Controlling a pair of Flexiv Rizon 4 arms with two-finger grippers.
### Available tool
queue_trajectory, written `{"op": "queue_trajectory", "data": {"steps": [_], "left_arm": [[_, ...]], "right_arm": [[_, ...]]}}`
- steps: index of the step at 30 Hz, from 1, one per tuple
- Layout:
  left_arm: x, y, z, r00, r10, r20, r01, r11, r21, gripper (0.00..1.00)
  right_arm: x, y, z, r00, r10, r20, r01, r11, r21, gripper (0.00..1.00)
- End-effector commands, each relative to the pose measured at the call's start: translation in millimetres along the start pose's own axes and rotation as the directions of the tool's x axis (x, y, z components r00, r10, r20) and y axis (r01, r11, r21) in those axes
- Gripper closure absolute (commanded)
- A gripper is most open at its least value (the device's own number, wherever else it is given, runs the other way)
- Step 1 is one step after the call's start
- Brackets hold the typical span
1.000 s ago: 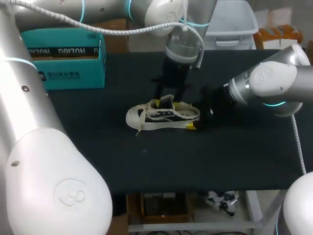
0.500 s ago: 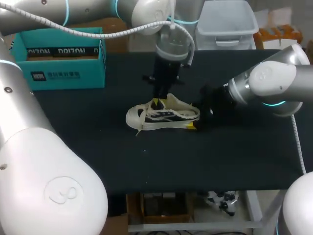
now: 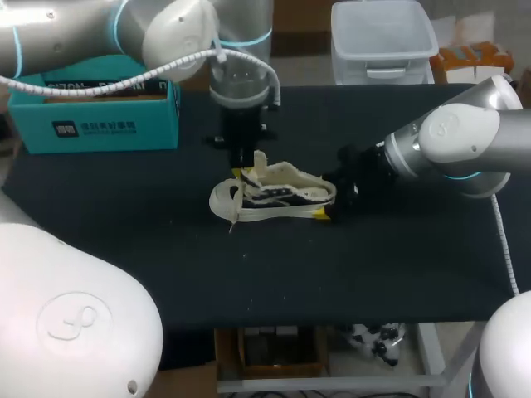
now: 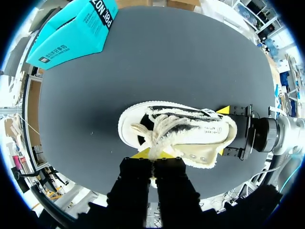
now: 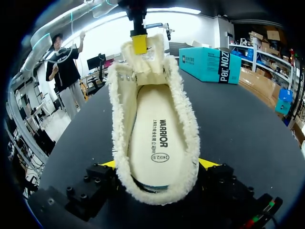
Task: Open the shoe tongue, take the insole out of the shoe, put the insole back into the shoe, and pack the shoe into the shoebox
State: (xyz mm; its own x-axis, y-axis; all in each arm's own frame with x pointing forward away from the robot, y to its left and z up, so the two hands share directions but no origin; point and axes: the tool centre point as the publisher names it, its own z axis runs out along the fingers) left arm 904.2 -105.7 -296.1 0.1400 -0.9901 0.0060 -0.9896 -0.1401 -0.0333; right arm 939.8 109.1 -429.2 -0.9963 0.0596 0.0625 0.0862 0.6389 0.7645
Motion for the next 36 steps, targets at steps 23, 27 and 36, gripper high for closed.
{"op": "queue_trajectory", "data": {"steps": [23, 27, 36], "left_arm": [[-15.8, 25.4, -7, 0.852, 0.205, -0.483, -0.219, 0.975, 0.028, 0.26], [-15.8, 37.0, -37, 0.809, 0.323, -0.49, -0.317, 0.943, 0.099, 0.59], [-1.8, 56.1, -82, 0.572, 0.722, -0.389, -0.717, 0.67, 0.189, 1.0]], "right_arm": [[-1, -7, -1, 1.0, 0.0, 0.0, 0.0, 1.0, 0.0, 1.0], [-1, -7, -1, 1.0, 0.0, 0.0, 0.0, 1.0, 0.0, 1.0], [-1, -7, -1, 1.0, 0.0, 0.0, 0.0, 1.0, 0.0, 1.0]]}}
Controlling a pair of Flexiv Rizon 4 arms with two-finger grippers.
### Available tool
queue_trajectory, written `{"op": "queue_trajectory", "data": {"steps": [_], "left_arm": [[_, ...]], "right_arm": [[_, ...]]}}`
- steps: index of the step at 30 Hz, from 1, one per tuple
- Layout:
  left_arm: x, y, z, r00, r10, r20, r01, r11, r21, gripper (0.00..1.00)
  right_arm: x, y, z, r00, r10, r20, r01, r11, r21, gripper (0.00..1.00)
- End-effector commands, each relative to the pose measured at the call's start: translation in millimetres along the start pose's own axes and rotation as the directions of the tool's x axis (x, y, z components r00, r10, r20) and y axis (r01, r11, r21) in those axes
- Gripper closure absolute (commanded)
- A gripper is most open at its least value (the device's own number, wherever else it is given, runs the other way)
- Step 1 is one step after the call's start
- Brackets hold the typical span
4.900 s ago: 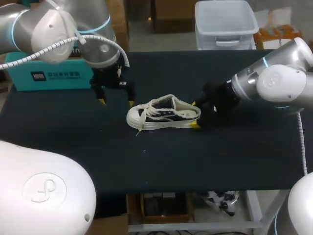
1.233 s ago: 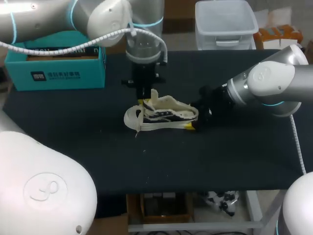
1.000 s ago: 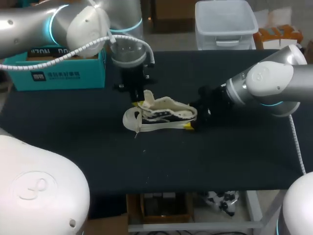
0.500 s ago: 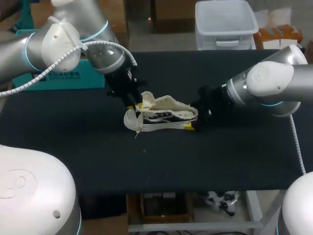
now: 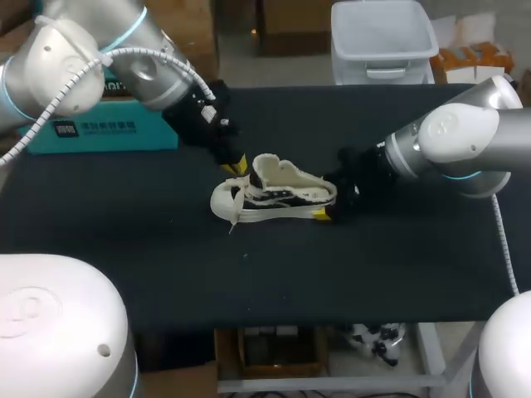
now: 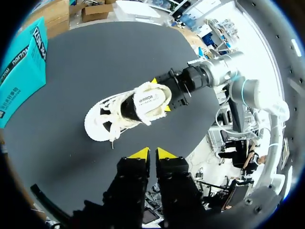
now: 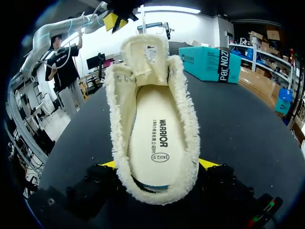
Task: Open the shoe tongue, take the insole out of the shoe, put the insole back into the shoe, and pack the shoe into the shoebox
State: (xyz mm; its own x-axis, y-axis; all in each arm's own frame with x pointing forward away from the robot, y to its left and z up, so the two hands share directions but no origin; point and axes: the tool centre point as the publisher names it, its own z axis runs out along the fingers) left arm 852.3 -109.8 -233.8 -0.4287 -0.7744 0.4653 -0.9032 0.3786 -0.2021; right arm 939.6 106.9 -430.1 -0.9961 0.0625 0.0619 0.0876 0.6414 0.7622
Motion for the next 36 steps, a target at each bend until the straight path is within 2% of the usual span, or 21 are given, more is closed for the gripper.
{"op": "queue_trajectory", "data": {"steps": [1, 3, 4, 6, 17, 18, 19, 21, 22, 23, 24, 25, 27, 28, 29, 30, 36], "left_arm": [[17.1, 0.6, -15, 0.931, 0.364, 0.021, -0.356, 0.919, -0.172, 1.0], [23.1, -2.1, -15, 0.854, 0.52, 0.033, -0.492, 0.826, -0.273, 1.0], [24.9, -3.3, -13, 0.826, 0.562, 0.048, -0.524, 0.796, -0.302, 1.0], [27.2, -12.4, -10, 0.855, 0.506, 0.113, -0.452, 0.834, -0.316, 1.0], [27.2, -12.4, -10, 0.855, 0.506, 0.113, -0.452, 0.834, -0.316, 1.0], [23.4, -12.3, -9, 0.828, 0.556, 0.067, -0.512, 0.8, -0.311, 1.0], [20.1, -12.3, -11, 0.821, 0.569, 0.039, -0.533, 0.789, -0.306, 1.0], [16.7, -12.1, -13, 0.786, 0.617, 0.023, -0.587, 0.758, -0.285, 1.0], [14.8, -13.1, -12, 0.79, 0.612, 0.028, -0.581, 0.763, -0.283, 1.0], [13.0, -13.1, -10, 0.772, 0.636, 0.015, -0.608, 0.744, -0.279, 1.0], [10.8, -12.9, -7, 0.77, 0.638, 0.015, -0.612, 0.745, -0.267, 1.0], [9.4, -12.9, -4, 0.755, 0.655, 0.032, -0.625, 0.734, -0.268, 1.0], [6.7, -14.2, 4, 0.732, 0.682, 0.015, -0.656, 0.71, -0.255, 1.0], [5.7, -14.6, 6, 0.701, 0.713, 0.005, -0.69, 0.681, -0.245, 1.0], [5.6, -16.9, 10, 0.7, 0.714, 0.009, -0.691, 0.68, -0.245, 1.0], [6.8, -18.6, 12, 0.675, 0.738, 0.01, -0.715, 0.657, -0.241, 1.0], [22.3, -20.2, 31, 0.586, 0.808, 0.063, -0.775, 0.581, -0.251, 1.0]], "right_arm": [[-1, -5, 0, 1.0, -0.001, -0.003, 0.001, 1.0, -0.003, 1.0], [-1, -5, 0, 1.0, -0.001, -0.003, 0.001, 1.0, -0.003, 1.0], [-1, -5, 0, 1.0, -0.001, -0.003, 0.001, 1.0, -0.003, 1.0], [-1, -5, 0, 1.0, -0.001, -0.003, 0.001, 1.0, -0.003, 1.0], [-1, -5, 0, 1.0, -0.001, -0.003, 0.001, 1.0, -0.003, 1.0], [-1, -5, 0, 1.0, -0.001, -0.003, 0.001, 1.0, -0.003, 1.0], [-1, -5, 0, 1.0, -0.001, -0.003, 0.001, 1.0, -0.003, 1.0], [-1, -5, 0, 1.0, -0.001, -0.003, 0.001, 1.0, -0.003, 1.0], [-1, -5, 0, 1.0, -0.001, -0.003, 0.001, 1.0, -0.003, 1.0], [-1, -5, 0, 1.0, -0.001, -0.003, 0.001, 1.0, -0.003, 1.0], [-1, -5, 0, 1.0, -0.001, -0.003, 0.001, 1.0, -0.003, 1.0], [-1, -5, 0, 1.0, -0.001, -0.003, 0.001, 1.0, -0.003, 1.0], [-1, -5, 0, 1.0, -0.001, -0.003, 0.001, 1.0, -0.003, 1.0], [-1, -5, 0, 1.0, -0.001, -0.003, 0.001, 1.0, -0.003, 1.0], [-1, -5, 0, 1.0, -0.001, -0.003, 0.001, 1.0, -0.003, 1.0], [-1, -5, 0, 1.0, -0.001, -0.003, 0.001, 1.0, -0.003, 1.0], [-1, -5, 0, 1.0, -0.001, -0.003, 0.001, 1.0, -0.003, 1.0]]}}
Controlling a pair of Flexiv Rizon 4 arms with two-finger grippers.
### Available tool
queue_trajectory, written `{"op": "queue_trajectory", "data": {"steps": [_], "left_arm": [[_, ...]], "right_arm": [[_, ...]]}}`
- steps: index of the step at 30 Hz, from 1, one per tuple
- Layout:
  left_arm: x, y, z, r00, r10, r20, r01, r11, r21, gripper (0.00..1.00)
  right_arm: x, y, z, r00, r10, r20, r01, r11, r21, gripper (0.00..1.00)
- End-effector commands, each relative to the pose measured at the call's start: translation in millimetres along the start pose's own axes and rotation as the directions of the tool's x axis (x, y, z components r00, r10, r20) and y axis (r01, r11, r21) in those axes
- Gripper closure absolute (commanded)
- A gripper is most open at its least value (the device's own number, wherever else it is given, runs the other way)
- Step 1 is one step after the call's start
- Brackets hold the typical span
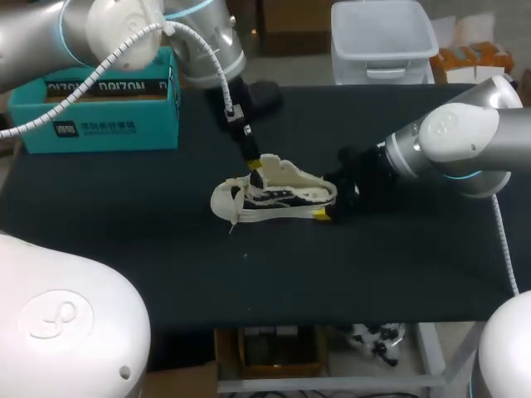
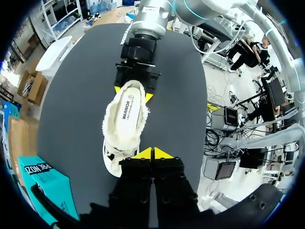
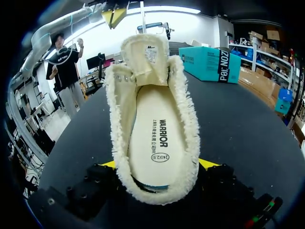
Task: Open the shoe tongue, take the insole out of the shoe, put the insole back into the shoe, and pack the shoe into the shoebox
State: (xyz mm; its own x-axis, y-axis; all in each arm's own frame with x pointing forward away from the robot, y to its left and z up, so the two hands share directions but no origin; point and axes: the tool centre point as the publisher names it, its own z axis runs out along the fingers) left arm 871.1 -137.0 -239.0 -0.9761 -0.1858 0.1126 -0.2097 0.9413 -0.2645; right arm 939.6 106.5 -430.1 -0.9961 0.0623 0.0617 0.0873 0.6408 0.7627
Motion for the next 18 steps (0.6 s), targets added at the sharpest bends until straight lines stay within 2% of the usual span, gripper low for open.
{"op": "queue_trajectory", "data": {"steps": [1, 8, 18], "left_arm": [[11.3, -10.7, 14, 0.998, 0.041, 0.052, -0.041, 0.999, -0.004, 1.0], [-8.7, -29.1, 36, 0.992, 0.074, 0.105, -0.071, 0.997, -0.03, 1.0], [-48.8, -36.3, 64, 0.99, 0.096, 0.106, -0.09, 0.994, -0.061, 1.0]], "right_arm": [[-1, -4, 0, 1.0, -0.001, -0.003, 0.001, 1.0, -0.003, 1.0], [-1, -4, 0, 1.0, -0.001, -0.003, 0.001, 1.0, -0.003, 1.0], [-1, -4, 0, 1.0, -0.001, -0.003, 0.001, 1.0, -0.003, 1.0]]}}
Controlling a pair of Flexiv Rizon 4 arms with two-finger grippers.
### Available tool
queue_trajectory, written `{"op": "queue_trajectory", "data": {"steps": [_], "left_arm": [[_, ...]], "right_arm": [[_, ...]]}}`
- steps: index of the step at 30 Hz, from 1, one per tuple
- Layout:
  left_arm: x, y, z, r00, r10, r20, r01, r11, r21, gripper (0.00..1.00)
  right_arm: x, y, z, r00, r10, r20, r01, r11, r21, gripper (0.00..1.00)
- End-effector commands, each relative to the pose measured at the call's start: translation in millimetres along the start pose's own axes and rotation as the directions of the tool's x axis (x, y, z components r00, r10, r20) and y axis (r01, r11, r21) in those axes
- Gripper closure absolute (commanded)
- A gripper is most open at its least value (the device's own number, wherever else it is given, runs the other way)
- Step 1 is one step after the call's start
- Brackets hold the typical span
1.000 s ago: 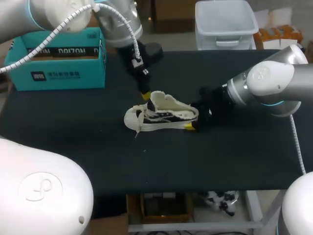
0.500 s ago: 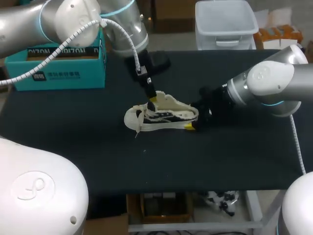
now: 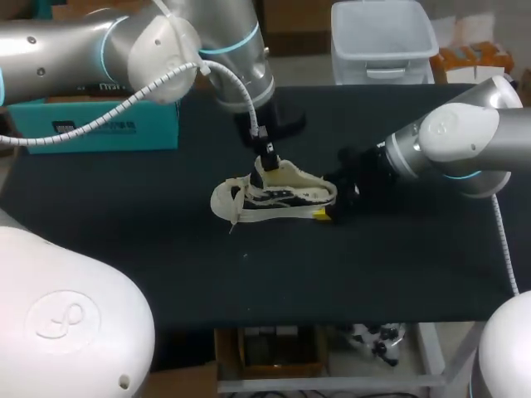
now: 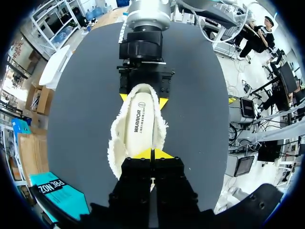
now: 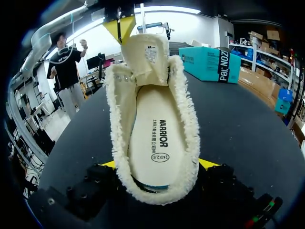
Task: Open the shoe tongue, take the insole out of the shoe, put the insole back into the shoe, and pack the shoe into the shoebox
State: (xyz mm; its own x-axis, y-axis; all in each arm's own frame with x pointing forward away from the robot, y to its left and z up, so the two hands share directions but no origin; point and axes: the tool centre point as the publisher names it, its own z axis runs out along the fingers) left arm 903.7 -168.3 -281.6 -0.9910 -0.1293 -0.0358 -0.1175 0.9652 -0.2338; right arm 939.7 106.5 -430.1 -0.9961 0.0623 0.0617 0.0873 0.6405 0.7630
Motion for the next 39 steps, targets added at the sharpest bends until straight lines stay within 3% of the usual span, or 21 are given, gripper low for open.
{"op": "queue_trajectory", "data": {"steps": [1, 6, 16, 27, 39], "left_arm": [[-19.8, -11.1, 21, 1.0, 0.004, -0.022, -0.004, 1.0, -0.026, 1.0], [-24.4, -11.1, 38, 0.998, 0.039, -0.045, -0.041, 0.998, -0.048, 1.0], [-15.0, -0.6, 76, 0.993, 0.057, -0.101, -0.067, 0.994, -0.091, 1.0], [0.4, 15.3, 88, 0.986, 0.058, -0.154, -0.077, 0.989, -0.124, 1.0], [10.1, 16.8, 108, 0.988, 0.023, -0.151, -0.045, 0.988, -0.148, 1.0]], "right_arm": [[-1, -4, 0, 1.0, -0.001, -0.003, 0.001, 1.0, -0.002, 1.0], [-1, -4, 0, 1.0, -0.001, -0.003, 0.001, 1.0, -0.002, 1.0], [-1, -4, 0, 1.0, -0.001, -0.003, 0.001, 1.0, -0.002, 1.0], [-1, -4, 0, 1.0, -0.001, -0.003, 0.001, 1.0, -0.002, 1.0], [-1, -4, 0, 1.0, -0.001, -0.003, 0.001, 1.0, -0.002, 1.0]]}}
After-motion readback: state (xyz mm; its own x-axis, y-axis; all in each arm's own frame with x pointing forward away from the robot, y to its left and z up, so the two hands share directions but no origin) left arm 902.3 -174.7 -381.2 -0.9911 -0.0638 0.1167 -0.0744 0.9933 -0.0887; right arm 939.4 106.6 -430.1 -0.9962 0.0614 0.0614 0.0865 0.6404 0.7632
